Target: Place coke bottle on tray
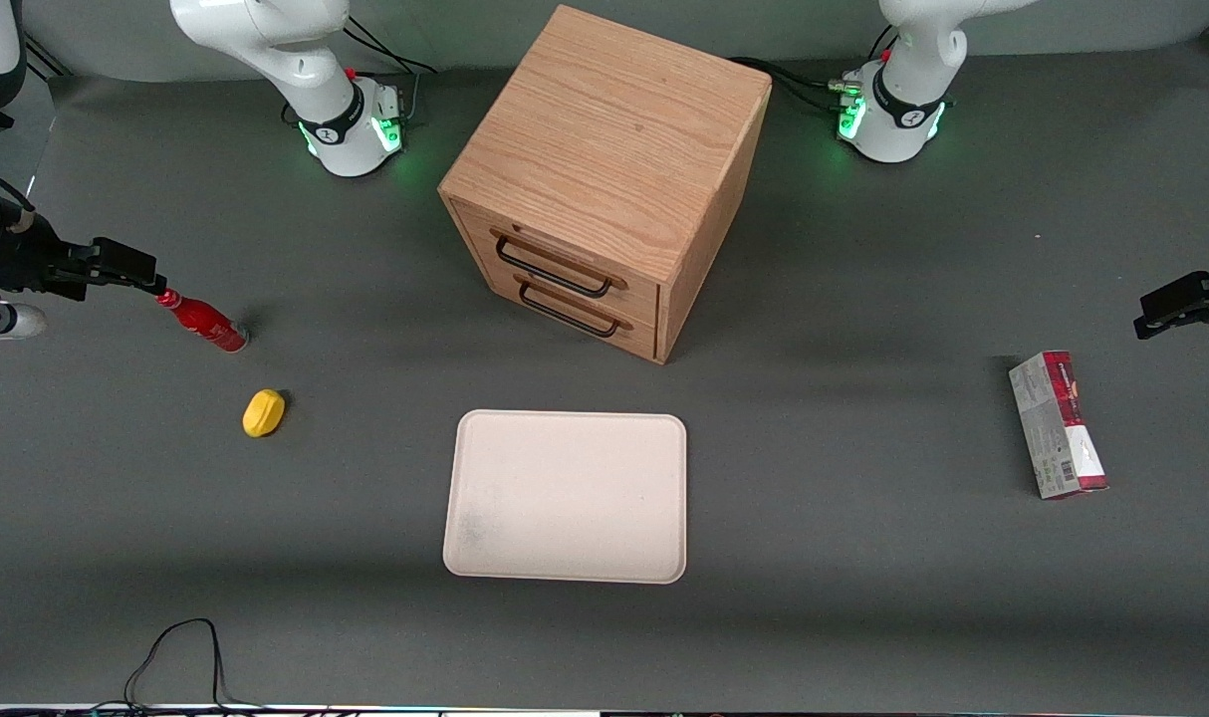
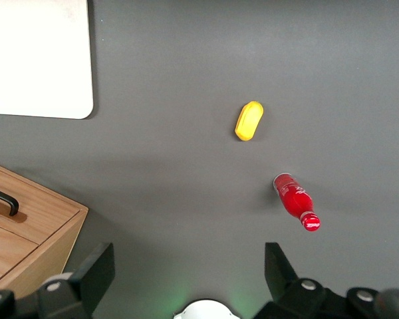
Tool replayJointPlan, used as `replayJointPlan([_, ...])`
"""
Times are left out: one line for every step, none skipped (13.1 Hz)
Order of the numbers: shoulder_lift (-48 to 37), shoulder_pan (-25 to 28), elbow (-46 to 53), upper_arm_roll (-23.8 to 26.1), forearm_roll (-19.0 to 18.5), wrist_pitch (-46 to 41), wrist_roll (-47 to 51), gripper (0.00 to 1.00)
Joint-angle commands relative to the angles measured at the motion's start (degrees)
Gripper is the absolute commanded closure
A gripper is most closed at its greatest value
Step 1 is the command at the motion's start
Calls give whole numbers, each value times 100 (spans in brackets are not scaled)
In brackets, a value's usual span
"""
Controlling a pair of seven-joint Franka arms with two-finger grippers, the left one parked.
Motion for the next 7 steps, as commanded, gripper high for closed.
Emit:
replayJointPlan([52, -74, 127, 24, 82, -174, 106, 0])
replayJointPlan([52, -118, 127, -45, 65, -383, 28, 0])
replayJointPlan([43, -127, 118, -229, 39, -446, -16, 0])
replayJointPlan([8, -127, 109, -405, -136, -482, -121, 0])
replayJointPlan([-10, -119, 109, -676, -346, -560, -644, 0])
replayJointPlan([-19, -118, 126, -992, -435, -613, -1259, 0])
replayJointPlan([-27, -118, 153, -1361, -445, -614, -1700, 0])
